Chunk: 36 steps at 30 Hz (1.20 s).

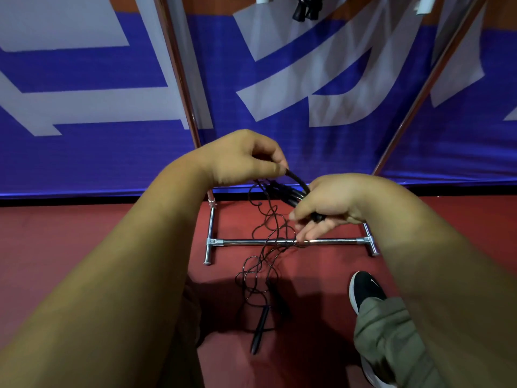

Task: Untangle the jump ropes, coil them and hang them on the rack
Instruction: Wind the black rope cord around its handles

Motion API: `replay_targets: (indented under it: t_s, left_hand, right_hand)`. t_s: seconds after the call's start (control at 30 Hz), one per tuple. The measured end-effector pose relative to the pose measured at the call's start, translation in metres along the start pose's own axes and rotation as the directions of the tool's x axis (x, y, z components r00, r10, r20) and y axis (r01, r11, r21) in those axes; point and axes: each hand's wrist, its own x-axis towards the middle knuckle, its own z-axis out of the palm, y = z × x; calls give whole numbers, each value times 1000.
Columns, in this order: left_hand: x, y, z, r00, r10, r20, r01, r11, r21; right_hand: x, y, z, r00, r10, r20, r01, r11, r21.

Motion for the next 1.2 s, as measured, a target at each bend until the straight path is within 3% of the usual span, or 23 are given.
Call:
replay_targets:
  t_s: [0.17,0.3,0.4,0.57,0.67,0.73,0.8,0.9,0.97,1.07,1.2]
  left_hand:
    - [-1,-2,2,992,-81,99,84,996,-22]
    - [-2,-6,10,911,-235,339,287,951,-114]
    - [-1,-7,15,863,-304,404,354,934,-54]
    - [4,-1,19,909,-395,131,385,918,95]
    - [9,4,28,931,-365,24,347,902,256]
    - [15,5,36,948,-314,-48,298,827,476]
    - [21,4,44,961,-247,-124,273,777,567]
    - [23,4,50,970,-163,-180,233,831,505]
    - [23,5,52,983,-129,-130,172,888,427]
    - [20,5,51,992,-127,-6,123,946,301]
    - [18,0,48,993,-89,-76,100,985,143]
  right_hand:
    - [4,-7,-9,991,-27,-129,31,999,27]
    - [6,-7,-8,982,-104,-159,79,985,-156]
    - [13,-5,-3,974,-133,-185,78,957,-278]
    - [18,-4,1,969,-123,-215,27,915,-402]
    - [20,-3,6,973,-104,-206,-1,889,-457]
    - [19,-4,8,974,-99,-205,-7,887,-461]
    - [16,-8,9,971,-94,-220,-27,871,-491]
    - [14,-10,8,964,-91,-249,-65,829,-556]
    - [16,-9,6,961,-78,-266,-92,815,-572]
    - [16,-4,3,965,1,-263,-139,851,-507]
    - [20,-4,-2,962,-24,-272,-89,914,-397]
